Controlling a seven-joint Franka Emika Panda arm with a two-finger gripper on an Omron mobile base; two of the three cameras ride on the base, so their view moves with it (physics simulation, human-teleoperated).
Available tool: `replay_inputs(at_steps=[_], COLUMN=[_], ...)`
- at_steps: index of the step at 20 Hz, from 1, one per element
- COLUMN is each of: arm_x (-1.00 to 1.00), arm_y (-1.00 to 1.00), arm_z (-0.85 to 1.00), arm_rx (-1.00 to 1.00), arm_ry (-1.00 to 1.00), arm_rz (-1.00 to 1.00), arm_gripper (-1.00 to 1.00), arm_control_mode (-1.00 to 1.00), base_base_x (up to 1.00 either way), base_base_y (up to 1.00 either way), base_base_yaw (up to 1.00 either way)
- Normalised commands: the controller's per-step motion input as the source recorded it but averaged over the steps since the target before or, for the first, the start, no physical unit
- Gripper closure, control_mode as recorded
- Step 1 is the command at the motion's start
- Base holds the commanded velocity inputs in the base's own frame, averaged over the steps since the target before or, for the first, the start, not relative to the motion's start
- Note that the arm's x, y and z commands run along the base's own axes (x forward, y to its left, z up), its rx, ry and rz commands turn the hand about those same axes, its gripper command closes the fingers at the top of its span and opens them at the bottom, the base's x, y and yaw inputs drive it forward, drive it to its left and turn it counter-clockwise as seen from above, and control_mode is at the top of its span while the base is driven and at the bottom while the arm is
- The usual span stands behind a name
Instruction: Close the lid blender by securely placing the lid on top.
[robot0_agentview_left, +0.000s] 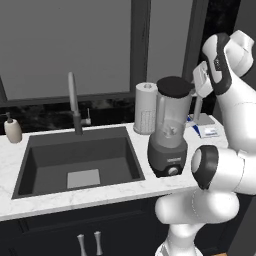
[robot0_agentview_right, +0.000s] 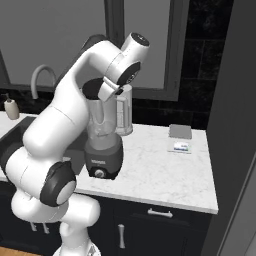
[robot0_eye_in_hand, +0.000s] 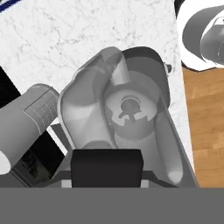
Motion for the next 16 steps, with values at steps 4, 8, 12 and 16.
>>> replay_inputs(at_steps=[4,8,12,16], arm_x=[0.13,0.16,0.17,0.05], arm_y=[0.0,0.0,0.02,0.08], arm_z=[0.0,0.0,0.0,-0.19], arm_rx=[0.0,0.0,0.0,0.0], arm_ry=[0.03,0.11,0.11,0.06], arm_rz=[0.09,0.07,0.07,0.08], arm_gripper=[1.0,1.0,1.0,1.0], arm_control_mode=[-1.0,-1.0,-1.0,-1.0], base_base_x=[0.0,0.0,0.0,0.0], base_base_y=[0.0,0.0,0.0,0.0], base_base_yaw=[0.0,0.0,0.0,0.0])
